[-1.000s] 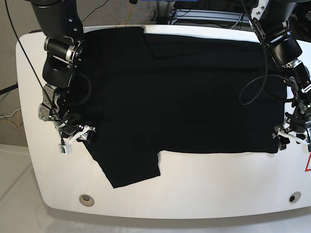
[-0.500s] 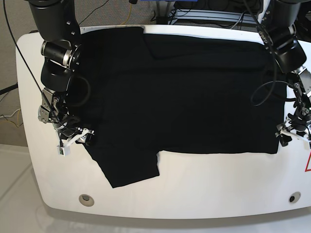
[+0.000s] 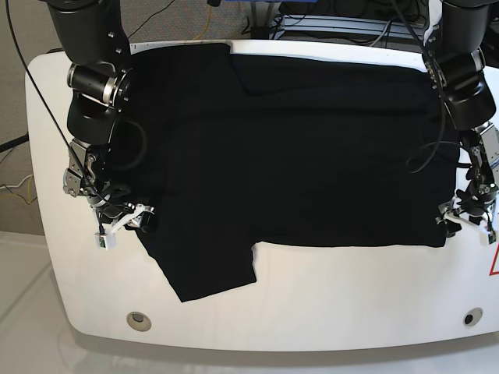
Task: Fold the T-shirt properly
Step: 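Lower both grippers onto the two hem corners of the black T-shirt, then close both grippers on the hem corners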
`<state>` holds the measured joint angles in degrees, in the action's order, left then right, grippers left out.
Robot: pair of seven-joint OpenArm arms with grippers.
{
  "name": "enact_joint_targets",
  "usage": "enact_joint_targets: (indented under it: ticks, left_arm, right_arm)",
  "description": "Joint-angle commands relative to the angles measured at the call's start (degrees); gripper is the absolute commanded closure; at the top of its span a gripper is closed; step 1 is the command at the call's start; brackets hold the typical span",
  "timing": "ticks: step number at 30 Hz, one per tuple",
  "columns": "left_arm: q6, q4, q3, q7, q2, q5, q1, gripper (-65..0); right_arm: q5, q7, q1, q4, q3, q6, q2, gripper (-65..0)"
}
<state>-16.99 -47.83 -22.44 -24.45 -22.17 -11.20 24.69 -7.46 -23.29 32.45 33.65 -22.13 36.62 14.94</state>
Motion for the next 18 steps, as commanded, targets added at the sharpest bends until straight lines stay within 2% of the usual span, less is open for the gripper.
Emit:
enact_joint_targets:
  ticks: [1, 9, 18]
  left_arm:
    - [-0.31, -0.73, -0.35, 0.98, -0.68, -0.51, 1.94, -41.0]
    - [-0.29, 0.02, -1.47, 1.76, 0.69, -0.63, 2.13, -41.3]
    - [-0.61, 1.44, -1.05, 2.60, 0.23, -0.51, 2.60, -41.4]
  right_arm:
    - [0.28, -0.72, 1.43, 0.53, -0.03, 0.32, 0.60, -30.1]
    - [0.02, -1.16, 0.86, 0.71, 0.00, 0.19, 0.58, -30.2]
    - [-0.05, -0.37, 1.09, 0.84, 0.40, 0.19, 0.68, -30.5]
